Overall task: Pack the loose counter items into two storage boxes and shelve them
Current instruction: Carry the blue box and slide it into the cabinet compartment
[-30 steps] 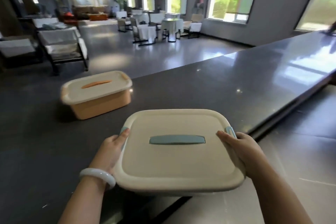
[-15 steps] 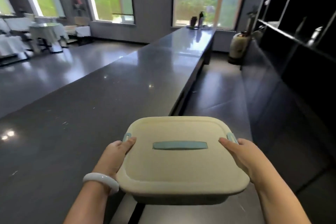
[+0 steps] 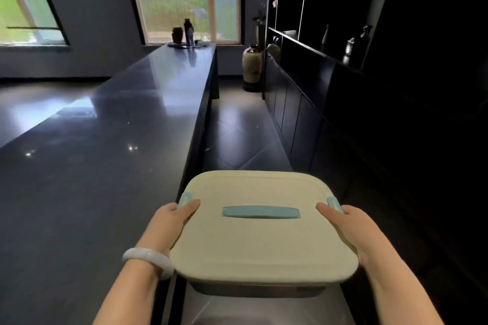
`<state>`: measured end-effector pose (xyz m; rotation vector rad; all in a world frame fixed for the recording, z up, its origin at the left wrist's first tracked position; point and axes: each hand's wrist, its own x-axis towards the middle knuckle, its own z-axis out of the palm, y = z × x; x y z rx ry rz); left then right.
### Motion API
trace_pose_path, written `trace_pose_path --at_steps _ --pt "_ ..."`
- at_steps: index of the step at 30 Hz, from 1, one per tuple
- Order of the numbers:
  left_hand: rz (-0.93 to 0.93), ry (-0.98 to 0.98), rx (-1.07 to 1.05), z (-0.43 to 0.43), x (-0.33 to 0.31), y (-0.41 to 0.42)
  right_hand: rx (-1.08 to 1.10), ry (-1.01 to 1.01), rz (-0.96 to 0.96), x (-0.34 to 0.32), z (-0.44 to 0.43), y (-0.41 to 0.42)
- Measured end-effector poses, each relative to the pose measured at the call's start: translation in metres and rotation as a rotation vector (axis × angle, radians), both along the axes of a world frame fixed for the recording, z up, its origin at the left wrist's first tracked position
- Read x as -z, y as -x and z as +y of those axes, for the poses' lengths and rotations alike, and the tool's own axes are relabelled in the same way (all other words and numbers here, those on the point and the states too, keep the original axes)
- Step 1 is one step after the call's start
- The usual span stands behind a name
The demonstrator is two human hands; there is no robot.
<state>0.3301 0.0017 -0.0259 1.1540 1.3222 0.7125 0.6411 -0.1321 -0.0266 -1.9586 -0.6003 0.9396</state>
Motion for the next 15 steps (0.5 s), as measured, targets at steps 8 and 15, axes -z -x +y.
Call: trace_pose_path --at_steps 8,15 --pt "-0.036 0.000 -0.018 0.184 0.017 -0.114 -0.005 -0.043 -0.021 0.004 0.187 -0.117" --pt "-0.041 0.012 -0.044 0.335 0.005 -0.190 -0.036 -0.059 -0.034 -0.009 0.355 -0.197"
